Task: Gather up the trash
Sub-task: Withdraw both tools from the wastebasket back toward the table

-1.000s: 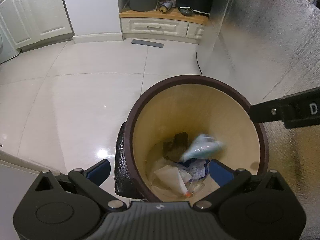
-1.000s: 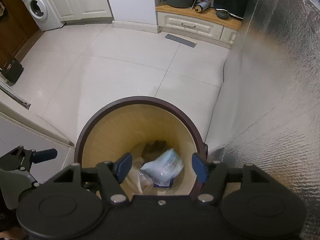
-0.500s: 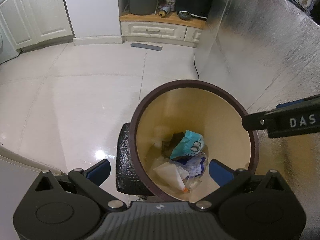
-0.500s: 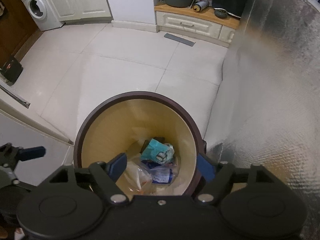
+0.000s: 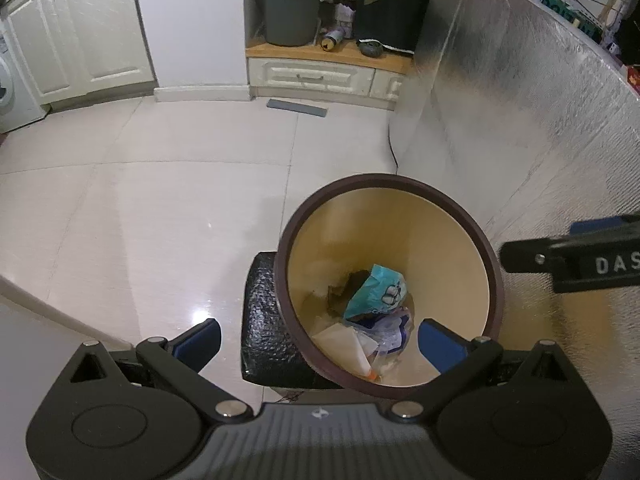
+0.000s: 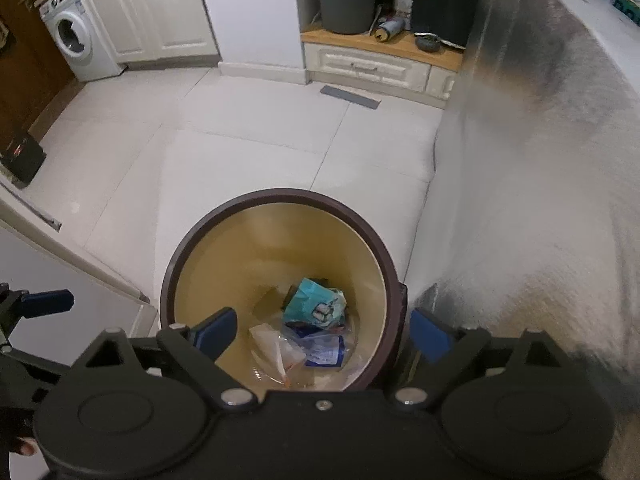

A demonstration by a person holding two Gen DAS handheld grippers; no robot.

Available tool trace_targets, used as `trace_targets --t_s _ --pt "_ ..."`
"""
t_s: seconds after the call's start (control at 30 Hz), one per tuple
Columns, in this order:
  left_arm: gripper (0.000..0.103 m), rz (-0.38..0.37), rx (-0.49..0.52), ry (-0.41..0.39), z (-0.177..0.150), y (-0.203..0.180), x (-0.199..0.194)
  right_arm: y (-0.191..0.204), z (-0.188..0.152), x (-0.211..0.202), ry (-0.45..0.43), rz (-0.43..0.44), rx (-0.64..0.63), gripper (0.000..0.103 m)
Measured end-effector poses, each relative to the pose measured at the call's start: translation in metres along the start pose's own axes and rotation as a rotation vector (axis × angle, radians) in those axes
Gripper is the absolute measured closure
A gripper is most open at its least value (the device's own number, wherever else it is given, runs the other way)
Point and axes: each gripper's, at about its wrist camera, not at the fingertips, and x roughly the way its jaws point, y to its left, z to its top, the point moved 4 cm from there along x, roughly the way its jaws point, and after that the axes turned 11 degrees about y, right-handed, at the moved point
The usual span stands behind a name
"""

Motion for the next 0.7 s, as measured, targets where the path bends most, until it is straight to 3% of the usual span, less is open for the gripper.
trace_targets --t_s 0.3,0.7 --pt "0.0 0.006 -0.004 -0.066 -0.012 0.006 -0.041 0.005 -0.021 -0.03 -0.047 -0.006 0.001 0.0" --pt "0.0 0.012 -0.035 -0.169 -0.036 0.014 -0.097 0.023 -0.049 -0.091 -0.165 -0.016 -0.007 0.0"
